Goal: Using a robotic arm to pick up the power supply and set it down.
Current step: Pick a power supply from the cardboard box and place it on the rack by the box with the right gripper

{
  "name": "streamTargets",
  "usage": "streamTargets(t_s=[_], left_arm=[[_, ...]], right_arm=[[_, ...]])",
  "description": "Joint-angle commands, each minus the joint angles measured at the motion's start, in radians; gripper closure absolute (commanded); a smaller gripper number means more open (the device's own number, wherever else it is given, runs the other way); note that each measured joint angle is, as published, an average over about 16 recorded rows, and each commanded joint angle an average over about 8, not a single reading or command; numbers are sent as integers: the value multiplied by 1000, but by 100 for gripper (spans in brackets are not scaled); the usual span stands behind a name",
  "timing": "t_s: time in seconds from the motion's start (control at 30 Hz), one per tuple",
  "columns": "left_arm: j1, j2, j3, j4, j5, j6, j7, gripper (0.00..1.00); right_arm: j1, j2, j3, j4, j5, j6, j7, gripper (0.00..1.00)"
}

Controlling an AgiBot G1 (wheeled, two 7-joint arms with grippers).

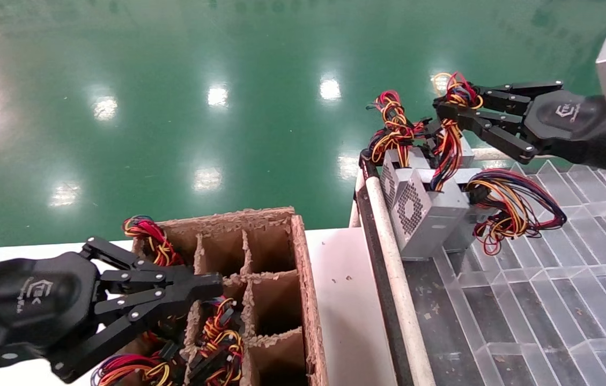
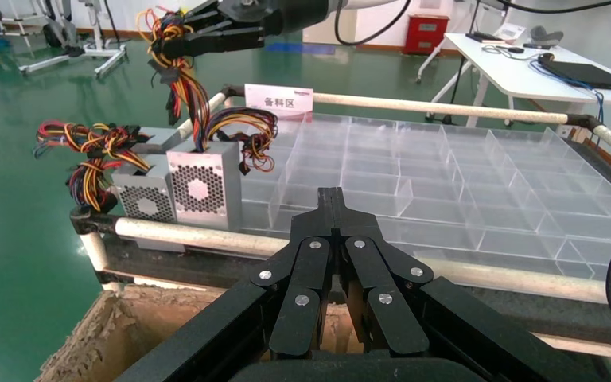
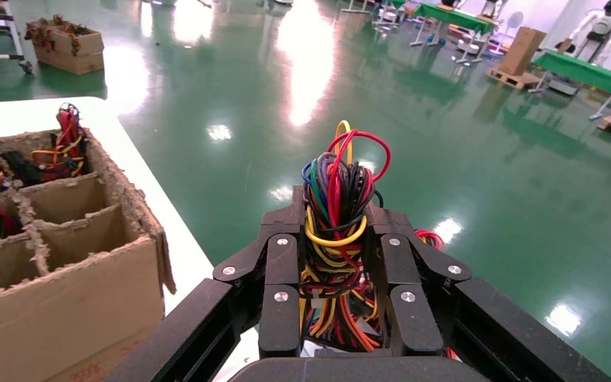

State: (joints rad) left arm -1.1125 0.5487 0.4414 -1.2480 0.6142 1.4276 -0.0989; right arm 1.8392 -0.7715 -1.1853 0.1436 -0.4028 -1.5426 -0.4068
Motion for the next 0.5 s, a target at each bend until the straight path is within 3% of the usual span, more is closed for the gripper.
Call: streamTargets(t_s=[0.03, 0.5], left_arm=[[0, 0, 0, 0, 0, 0, 0, 100], [0, 0, 0, 0, 0, 0, 0, 100]], right_arm=[[-4, -11, 1, -15, 2, 2, -6, 100], [-82, -81, 37, -71, 59, 9, -67, 100]])
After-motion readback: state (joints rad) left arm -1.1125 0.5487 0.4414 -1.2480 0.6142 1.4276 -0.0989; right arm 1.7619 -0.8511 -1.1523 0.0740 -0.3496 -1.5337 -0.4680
